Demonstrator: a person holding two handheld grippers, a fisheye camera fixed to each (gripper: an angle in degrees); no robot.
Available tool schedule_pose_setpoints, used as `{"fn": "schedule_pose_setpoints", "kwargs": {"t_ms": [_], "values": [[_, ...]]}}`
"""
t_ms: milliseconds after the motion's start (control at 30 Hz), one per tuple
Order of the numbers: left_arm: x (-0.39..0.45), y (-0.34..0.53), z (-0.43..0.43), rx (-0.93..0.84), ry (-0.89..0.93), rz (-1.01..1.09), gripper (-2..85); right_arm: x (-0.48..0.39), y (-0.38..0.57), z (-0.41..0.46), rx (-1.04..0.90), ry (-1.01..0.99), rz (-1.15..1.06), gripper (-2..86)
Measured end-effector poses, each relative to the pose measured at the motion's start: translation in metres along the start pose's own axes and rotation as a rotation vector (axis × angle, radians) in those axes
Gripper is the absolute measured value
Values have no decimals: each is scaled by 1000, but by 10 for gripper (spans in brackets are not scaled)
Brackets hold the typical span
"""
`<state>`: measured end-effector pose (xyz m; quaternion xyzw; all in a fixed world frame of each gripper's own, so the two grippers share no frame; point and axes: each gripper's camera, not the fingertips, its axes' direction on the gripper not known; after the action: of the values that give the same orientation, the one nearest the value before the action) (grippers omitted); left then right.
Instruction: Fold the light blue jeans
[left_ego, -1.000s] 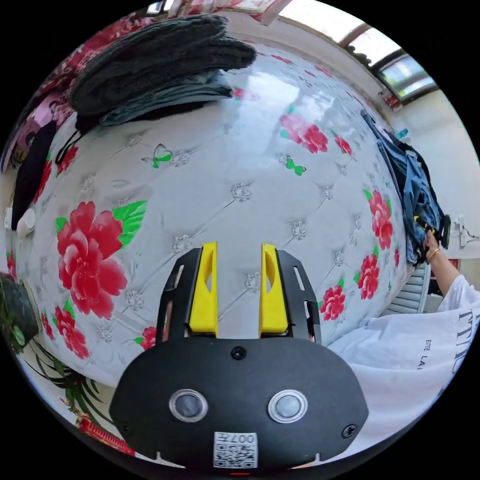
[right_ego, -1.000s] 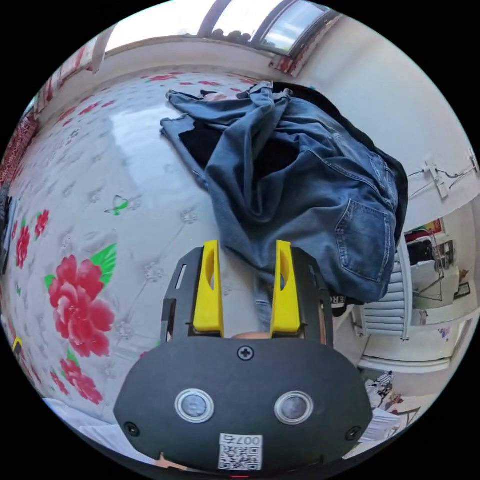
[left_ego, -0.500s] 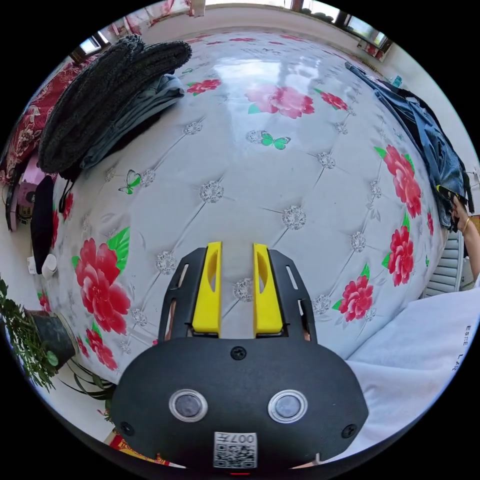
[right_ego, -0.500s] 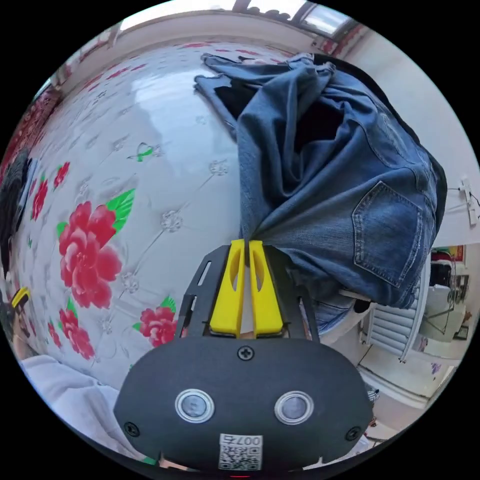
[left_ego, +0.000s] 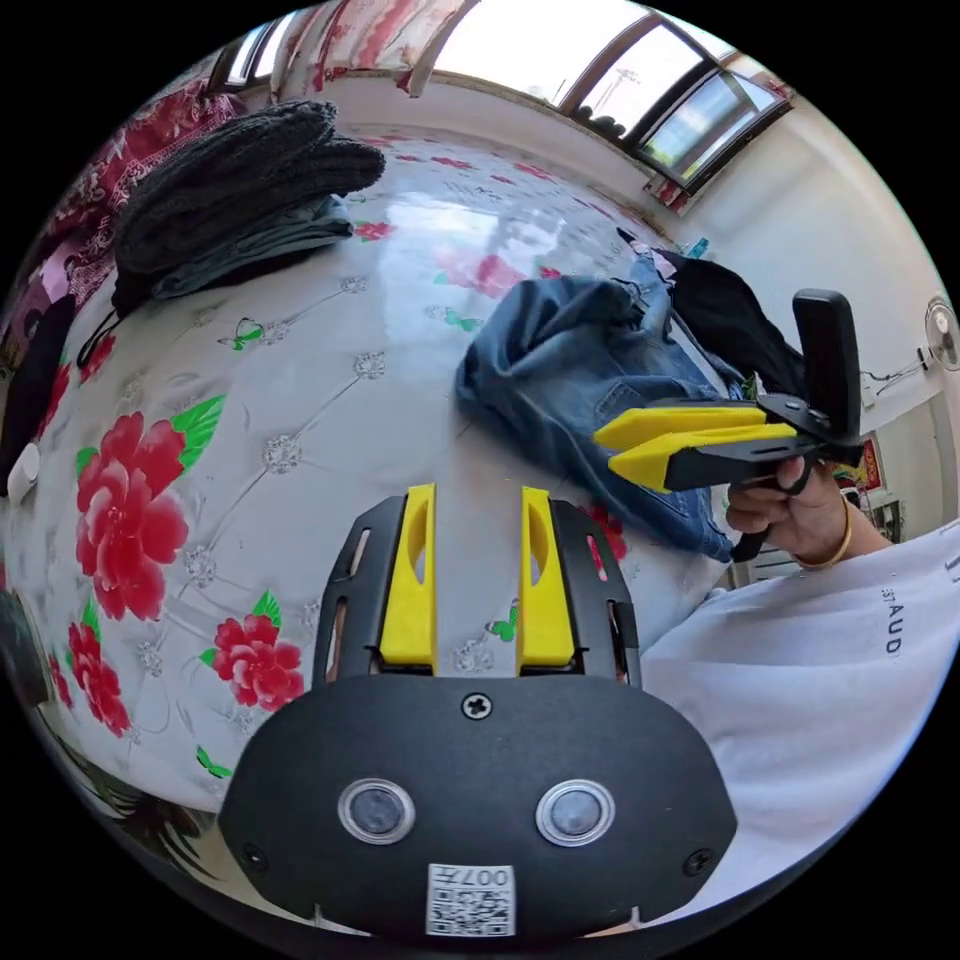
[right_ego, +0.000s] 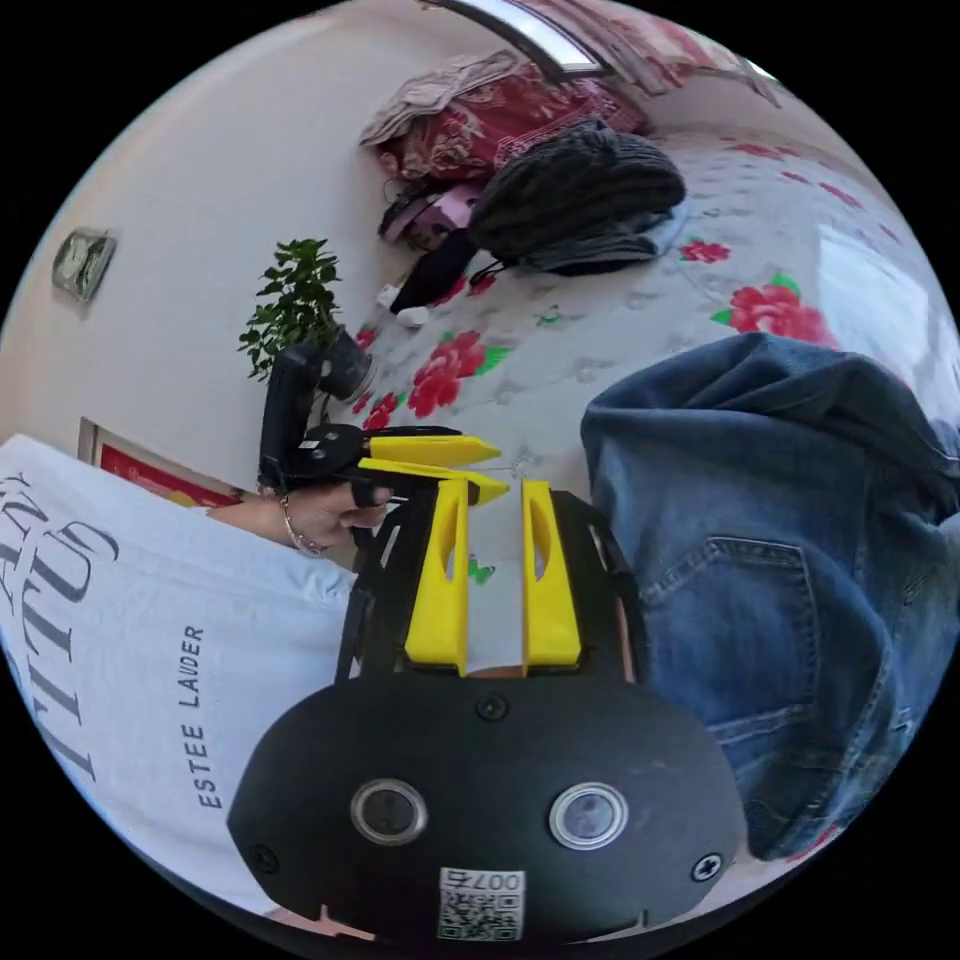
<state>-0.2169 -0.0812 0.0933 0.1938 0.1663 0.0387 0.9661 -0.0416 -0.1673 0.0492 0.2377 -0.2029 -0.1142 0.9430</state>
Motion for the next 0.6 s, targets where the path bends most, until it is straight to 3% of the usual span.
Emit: {"fn": "schedule_pose_setpoints", "kwargs": {"t_ms": [133, 367, 433, 467, 500, 600], "values": [[31, 3, 0, 21, -9, 173, 120, 20, 57, -60, 77, 281, 141, 48], [244, -31, 92, -126, 259, 765, 142, 50, 231, -154, 162, 482, 654, 52], [298, -27, 143, -264, 168, 878, 148, 37, 255, -171, 213, 503, 709, 52], [322, -18, 182, -376, 39, 947, 149, 28, 267, -181, 252, 512, 737, 52], [333, -12, 179, -292, 29, 1010, 130, 24, 271, -185, 269, 514, 749, 52], [333, 8, 167, -294, -29, 1096, 67, 11, 286, -198, 333, 510, 773, 51]]}}
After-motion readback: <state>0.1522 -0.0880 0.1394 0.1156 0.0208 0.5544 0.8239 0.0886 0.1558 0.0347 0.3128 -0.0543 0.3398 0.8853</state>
